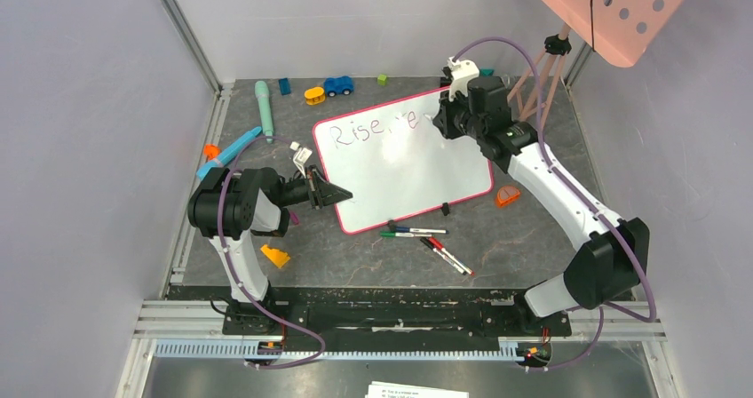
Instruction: Write a sentence on the whiteboard
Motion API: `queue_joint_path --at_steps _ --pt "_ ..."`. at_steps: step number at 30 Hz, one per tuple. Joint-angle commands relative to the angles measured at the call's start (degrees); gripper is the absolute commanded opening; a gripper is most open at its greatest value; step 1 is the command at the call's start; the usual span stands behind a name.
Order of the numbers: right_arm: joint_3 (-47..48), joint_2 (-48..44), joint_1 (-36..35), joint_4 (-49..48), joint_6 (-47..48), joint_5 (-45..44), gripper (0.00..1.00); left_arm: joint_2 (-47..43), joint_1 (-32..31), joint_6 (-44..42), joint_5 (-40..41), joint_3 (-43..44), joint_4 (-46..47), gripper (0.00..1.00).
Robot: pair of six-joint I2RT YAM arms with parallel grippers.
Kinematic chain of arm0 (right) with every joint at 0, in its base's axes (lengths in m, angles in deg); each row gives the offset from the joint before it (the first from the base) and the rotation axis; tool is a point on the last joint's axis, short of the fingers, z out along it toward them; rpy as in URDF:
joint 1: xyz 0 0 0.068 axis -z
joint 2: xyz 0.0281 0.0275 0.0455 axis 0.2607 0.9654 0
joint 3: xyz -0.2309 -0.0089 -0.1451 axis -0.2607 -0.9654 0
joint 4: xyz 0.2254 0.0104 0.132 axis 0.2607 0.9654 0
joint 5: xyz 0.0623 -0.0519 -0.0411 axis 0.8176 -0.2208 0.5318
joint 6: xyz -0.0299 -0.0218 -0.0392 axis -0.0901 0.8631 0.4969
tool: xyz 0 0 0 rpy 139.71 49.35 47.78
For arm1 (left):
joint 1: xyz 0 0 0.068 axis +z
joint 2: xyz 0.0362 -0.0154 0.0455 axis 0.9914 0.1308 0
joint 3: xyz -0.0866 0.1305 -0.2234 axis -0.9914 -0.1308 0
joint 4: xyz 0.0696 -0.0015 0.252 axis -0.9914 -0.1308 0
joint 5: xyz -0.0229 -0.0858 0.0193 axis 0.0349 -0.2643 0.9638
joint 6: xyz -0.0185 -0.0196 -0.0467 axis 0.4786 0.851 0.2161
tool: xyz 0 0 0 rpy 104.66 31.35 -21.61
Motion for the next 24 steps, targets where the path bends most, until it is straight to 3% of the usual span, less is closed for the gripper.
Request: queue_joint_path --at_steps 1,24 --pt "2.8 -0.1 0.5 -2.3 -0.2 0.5 0.0 0.0 -1.3 -5.4 -4.4 -1.1 3.4 0.04" --pt "4.8 4.0 1.0 -2.8 0.4 -0.4 0.0 -0.1 -1.3 -5.3 -4.5 -1.0 3.4 0.04"
